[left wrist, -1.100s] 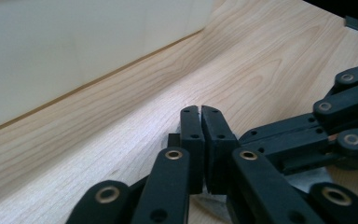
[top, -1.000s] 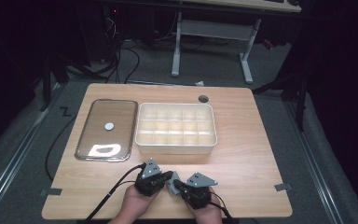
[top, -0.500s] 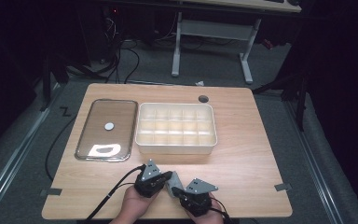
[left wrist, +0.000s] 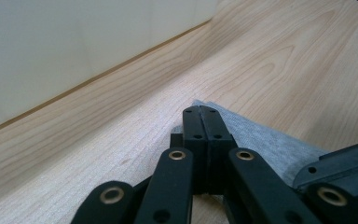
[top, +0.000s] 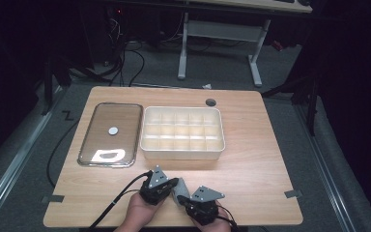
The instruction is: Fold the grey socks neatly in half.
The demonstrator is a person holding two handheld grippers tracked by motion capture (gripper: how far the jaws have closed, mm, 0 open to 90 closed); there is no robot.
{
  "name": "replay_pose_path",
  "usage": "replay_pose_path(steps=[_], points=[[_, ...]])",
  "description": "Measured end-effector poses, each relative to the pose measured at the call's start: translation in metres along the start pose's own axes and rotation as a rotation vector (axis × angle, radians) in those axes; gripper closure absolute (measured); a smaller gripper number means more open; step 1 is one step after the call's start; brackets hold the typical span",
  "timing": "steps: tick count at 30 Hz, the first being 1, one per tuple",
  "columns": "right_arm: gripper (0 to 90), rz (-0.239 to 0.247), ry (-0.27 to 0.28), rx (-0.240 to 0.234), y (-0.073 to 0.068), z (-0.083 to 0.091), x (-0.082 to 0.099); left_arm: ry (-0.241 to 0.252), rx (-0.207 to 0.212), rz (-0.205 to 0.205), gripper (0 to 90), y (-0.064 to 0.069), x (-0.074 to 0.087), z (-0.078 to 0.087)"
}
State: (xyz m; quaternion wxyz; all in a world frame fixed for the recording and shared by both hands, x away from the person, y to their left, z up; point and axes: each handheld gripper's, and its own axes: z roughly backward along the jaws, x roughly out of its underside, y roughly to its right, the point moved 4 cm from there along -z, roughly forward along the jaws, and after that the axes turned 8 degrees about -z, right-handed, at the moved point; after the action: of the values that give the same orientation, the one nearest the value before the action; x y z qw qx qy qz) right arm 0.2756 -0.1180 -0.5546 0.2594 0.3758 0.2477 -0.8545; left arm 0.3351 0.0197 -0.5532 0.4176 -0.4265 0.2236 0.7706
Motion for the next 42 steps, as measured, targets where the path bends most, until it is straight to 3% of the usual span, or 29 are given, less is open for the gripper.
replay_pose_path(steps=[7, 13, 18, 22, 27, 36, 42], points=[[90.0, 0.000, -0.005, 0.004, -0.001, 0.001, -0.002, 0.010, -0.028, -0.030, 90.0, 0.003, 0.000, 0.002], [84.1, -0.015, 0.030, -0.012, -0.004, 0.007, -0.010, 0.028, -0.042, -0.008, 87.1, 0.002, 0.000, 0.004], [68.7, -0.060, 0.081, 0.012, 0.004, 0.011, -0.018, 0.033, -0.033, -0.008, 86.6, 0.002, 0.000, 0.004], [56.3, -0.143, 0.089, 0.040, 0.016, 0.011, -0.021, 0.034, -0.029, -0.016, 86.3, 0.003, 0.000, 0.005], [48.3, -0.186, -0.003, 0.037, 0.021, 0.001, -0.013, 0.036, -0.024, -0.015, 84.6, 0.003, 0.000, 0.004], [48.8, -0.222, -0.026, 0.022, 0.023, -0.003, -0.009, 0.053, -0.031, -0.010, 78.6, 0.003, 0.000, 0.007], [48.7, -0.219, -0.029, 0.007, 0.023, -0.005, -0.008, 0.092, -0.026, 0.016, 65.9, 0.000, -0.002, 0.019]])
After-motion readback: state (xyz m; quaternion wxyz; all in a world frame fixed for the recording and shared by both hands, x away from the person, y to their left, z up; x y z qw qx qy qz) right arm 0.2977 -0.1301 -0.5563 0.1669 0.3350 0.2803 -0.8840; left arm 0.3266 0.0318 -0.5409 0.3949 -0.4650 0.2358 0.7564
